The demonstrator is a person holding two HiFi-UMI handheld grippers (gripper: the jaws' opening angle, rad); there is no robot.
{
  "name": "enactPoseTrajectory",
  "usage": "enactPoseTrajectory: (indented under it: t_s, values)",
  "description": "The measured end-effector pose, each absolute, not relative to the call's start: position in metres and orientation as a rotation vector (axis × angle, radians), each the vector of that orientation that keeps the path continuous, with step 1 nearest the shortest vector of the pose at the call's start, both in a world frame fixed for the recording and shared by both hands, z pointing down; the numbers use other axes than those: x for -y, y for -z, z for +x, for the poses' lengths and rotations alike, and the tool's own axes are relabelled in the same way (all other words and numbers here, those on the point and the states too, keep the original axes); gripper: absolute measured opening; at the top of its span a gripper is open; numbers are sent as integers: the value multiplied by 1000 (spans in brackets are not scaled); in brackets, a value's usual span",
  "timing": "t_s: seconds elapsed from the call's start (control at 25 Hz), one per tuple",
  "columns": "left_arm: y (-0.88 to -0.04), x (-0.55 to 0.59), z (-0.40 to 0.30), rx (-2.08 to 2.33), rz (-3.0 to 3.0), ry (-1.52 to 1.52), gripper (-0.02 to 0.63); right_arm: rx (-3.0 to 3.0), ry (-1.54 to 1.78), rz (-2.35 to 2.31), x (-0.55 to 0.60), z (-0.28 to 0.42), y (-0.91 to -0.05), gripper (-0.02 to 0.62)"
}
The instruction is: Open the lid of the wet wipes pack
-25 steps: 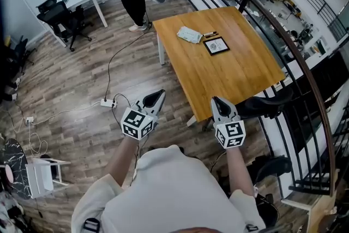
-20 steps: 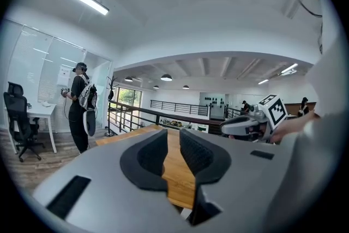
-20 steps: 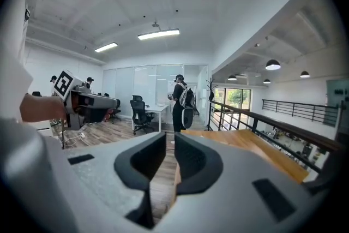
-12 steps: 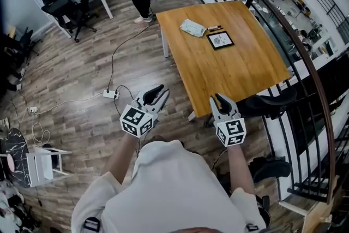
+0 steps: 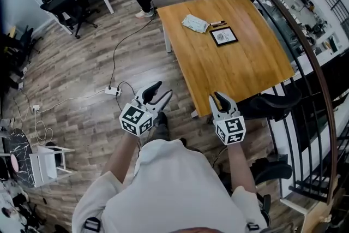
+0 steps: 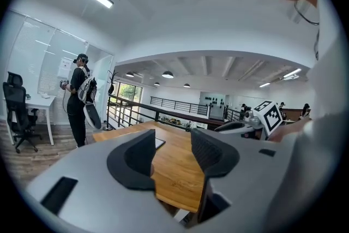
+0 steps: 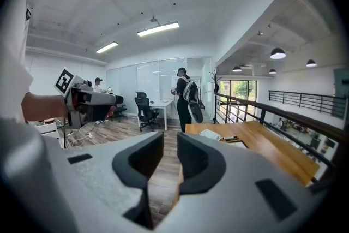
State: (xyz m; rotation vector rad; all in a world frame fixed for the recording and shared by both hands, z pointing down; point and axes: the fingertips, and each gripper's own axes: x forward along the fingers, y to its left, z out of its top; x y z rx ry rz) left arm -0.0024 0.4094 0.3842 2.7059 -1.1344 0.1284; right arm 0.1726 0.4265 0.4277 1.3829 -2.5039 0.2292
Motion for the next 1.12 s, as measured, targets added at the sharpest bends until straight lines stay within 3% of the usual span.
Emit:
enactPoseTrajectory:
  t_s: [1.12]
  values:
    - [-413, -167, -79, 877, 2748, -167, 198, 2323, -316, 1543, -204, 87, -447, 64]
